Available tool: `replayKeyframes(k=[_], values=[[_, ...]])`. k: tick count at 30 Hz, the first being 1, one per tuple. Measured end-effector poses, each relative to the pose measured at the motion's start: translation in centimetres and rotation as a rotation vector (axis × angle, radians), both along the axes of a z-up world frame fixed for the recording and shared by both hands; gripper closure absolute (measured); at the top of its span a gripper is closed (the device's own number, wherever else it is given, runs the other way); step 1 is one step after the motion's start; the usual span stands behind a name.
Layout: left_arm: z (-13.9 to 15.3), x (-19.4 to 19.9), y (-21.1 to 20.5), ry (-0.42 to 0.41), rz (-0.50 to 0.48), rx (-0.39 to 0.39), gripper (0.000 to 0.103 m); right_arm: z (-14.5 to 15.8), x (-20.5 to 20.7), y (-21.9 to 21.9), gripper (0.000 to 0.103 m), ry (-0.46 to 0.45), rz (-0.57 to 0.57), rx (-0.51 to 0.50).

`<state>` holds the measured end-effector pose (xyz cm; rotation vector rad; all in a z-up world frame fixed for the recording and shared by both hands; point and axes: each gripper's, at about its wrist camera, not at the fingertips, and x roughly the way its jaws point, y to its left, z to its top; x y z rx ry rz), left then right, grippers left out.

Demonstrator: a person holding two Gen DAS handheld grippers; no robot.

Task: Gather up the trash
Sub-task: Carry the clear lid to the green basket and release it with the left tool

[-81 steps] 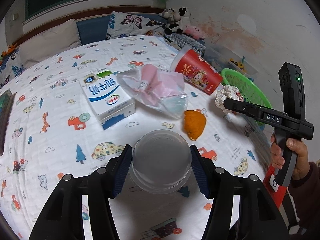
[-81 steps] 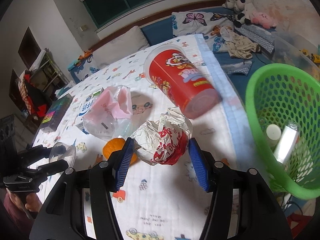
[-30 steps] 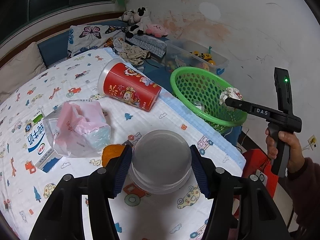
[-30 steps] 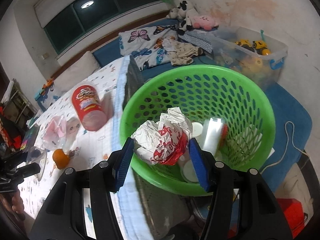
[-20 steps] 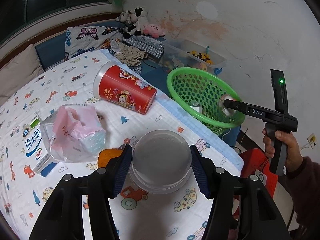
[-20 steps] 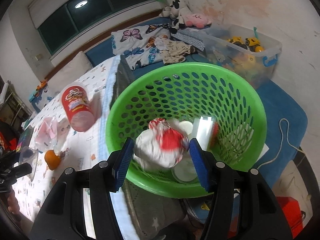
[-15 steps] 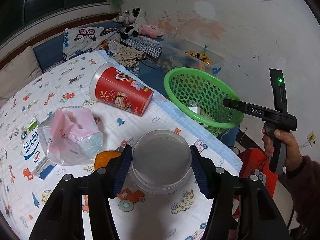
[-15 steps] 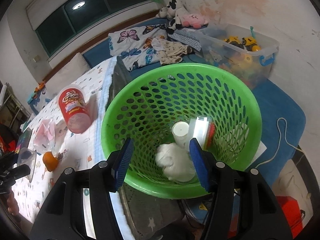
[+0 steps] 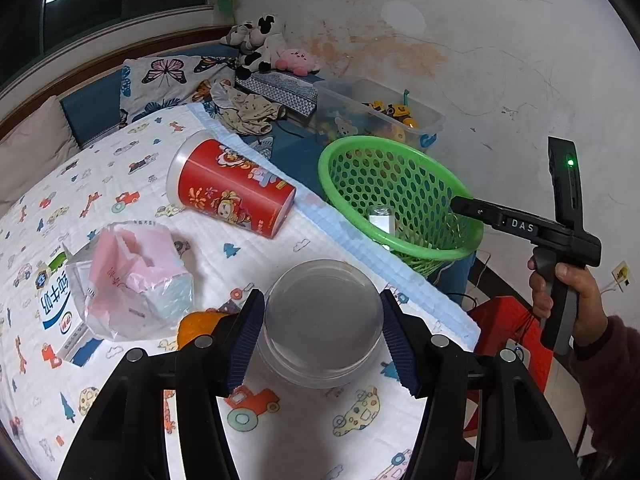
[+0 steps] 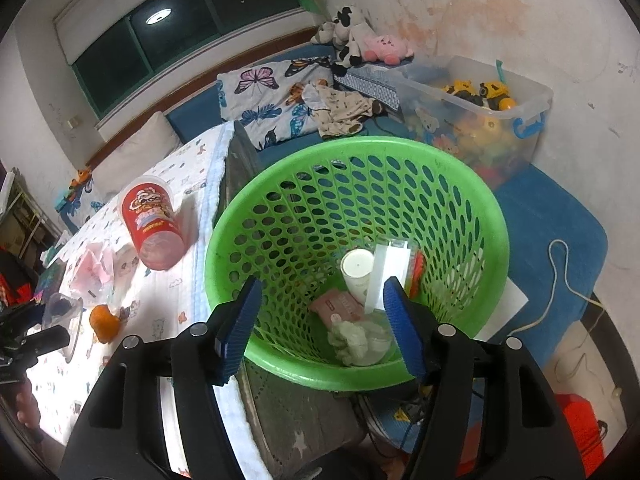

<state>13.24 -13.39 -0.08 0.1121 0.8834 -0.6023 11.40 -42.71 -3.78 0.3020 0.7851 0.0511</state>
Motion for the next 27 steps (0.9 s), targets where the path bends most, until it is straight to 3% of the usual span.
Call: replayKeyframes(k=[11,27], values=[[0.7,1.8,-4.1,0.004,-0.058,0.006,0.046,0.6,-1.7,-1.4,0.029,-0.020,-0.022,-0.006],[0.6,5.5,-12.1,0.035,-0.143,0.064,0.046,0.3,-3.7,-4.1,0.027,-0.023,-0.069,0.011]])
